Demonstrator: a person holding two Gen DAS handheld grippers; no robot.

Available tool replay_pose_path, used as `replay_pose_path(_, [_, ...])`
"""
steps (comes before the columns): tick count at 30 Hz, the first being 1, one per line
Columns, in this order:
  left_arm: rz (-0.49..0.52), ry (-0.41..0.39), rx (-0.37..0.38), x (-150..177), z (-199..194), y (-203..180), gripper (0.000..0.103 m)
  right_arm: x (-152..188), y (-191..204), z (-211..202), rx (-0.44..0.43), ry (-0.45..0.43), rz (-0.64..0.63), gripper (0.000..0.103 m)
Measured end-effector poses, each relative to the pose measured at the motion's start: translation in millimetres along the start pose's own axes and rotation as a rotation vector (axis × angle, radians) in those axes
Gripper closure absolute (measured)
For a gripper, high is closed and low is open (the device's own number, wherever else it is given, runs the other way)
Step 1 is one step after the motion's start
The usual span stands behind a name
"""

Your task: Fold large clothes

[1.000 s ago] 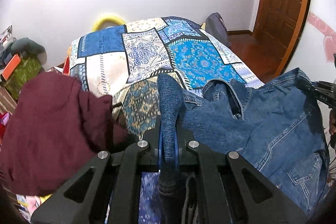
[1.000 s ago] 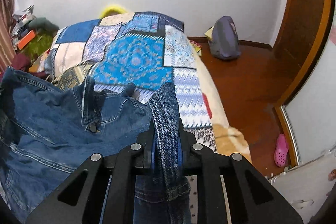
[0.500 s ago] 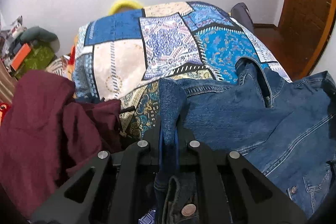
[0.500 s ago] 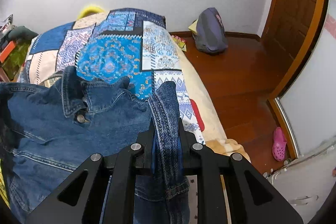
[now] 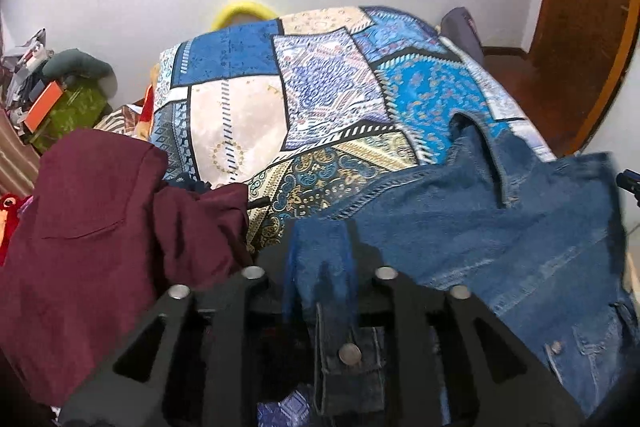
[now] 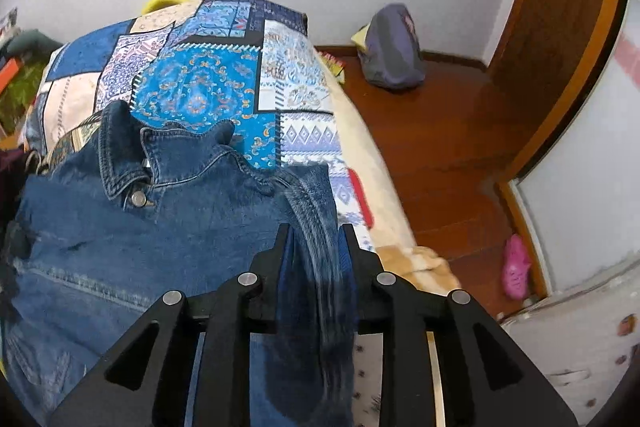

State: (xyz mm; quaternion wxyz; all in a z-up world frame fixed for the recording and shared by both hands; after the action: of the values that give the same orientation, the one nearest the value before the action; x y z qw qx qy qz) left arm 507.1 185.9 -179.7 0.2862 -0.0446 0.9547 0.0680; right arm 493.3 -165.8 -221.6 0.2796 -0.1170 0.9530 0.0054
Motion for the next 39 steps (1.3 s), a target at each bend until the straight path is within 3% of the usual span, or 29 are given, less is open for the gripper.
replay_pose_path(2, [0.011, -0.03, -0.003, 3.7, -17.6, -1.6, 0.059, 2.2, 0.8, -17.4, -0.015, -0.017, -0.01, 0.078])
replay_pose_path(4, [0.021, -0.061, -0.009, 9.2, -36.6, -3.2, 0.042, 6.5, 1.1, -36.2, -0.029, -0.042, -0.013, 0.068])
replay_pose_path(6, [0.033, -0.088, -0.016, 16.5, -57.7, -4.5, 0.039, 12.9, 1.6, -56.1, -0.034, -0.081, -0.014, 0.056])
replay_pose_path(11, [0.05, -0.113, 0.012, 39.8, -101.5, -4.7, 0.029, 32.9, 3.8, -94.4, -0.043, -0.118, -0.038, 0.055])
replay_pose_path(13, [0.059, -0.118, 0.014, 50.9, -115.2, -4.5, 0.01, 43.7, 2.2, -105.0, -0.053, -0.115, -0.033, 0.055])
replay_pose_path(15, [0.068, -0.124, 0.01, 64.4, -126.4, -3.0, 0.003, 55.1, -0.5, -112.5, -0.049, -0.11, -0.034, 0.055])
replay_pose_path(23, [0.089, -0.006, 0.086, 140.4, -131.8, 8.5, 0.003, 107.2, -14.4, -124.5, -0.013, -0.057, -0.031, 0.054])
replay_pose_path(26, [0.078, 0.065, 0.165, 171.0, -121.4, 11.0, 0.003, 132.3, -15.0, -113.2, -0.03, -0.013, -0.005, 0.04])
replay_pose_path(29, [0.033, 0.151, 0.201, 200.6, -103.6, 14.6, 0.003, 161.2, -11.8, -93.4, -0.026, 0.062, -0.015, 0.04])
replay_pose_path(35, [-0.101, 0.315, 0.39, 242.1, -76.0, 2.9, 0.003, 208.7, -10.4, -55.4, -0.041, 0.197, -0.007, 0.04])
replay_pose_path(37, [-0.101, 0.369, 0.465, 250.8, -68.5, -10.2, 0.003, 215.6, -10.2, -49.2, -0.058, 0.22, 0.007, 0.04])
replay_pose_path(39, [-0.084, 0.411, 0.487, 259.8, -61.4, -23.5, 0.003, 220.4, -9.7, -43.9, -0.095, 0.234, 0.03, 0.04])
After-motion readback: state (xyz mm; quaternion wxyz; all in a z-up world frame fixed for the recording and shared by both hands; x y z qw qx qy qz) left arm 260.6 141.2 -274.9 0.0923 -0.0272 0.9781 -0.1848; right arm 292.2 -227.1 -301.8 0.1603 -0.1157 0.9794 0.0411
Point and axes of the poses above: each gripper's, at about its wrist camera, not at the fingertips, and z roughly the way its jaws point, y to its left, x to its underside, the point moved 6 cm from there along z, roughly the way its jaws point, and after that the axes turned 4 degrees about y, right-handed, at the moved point
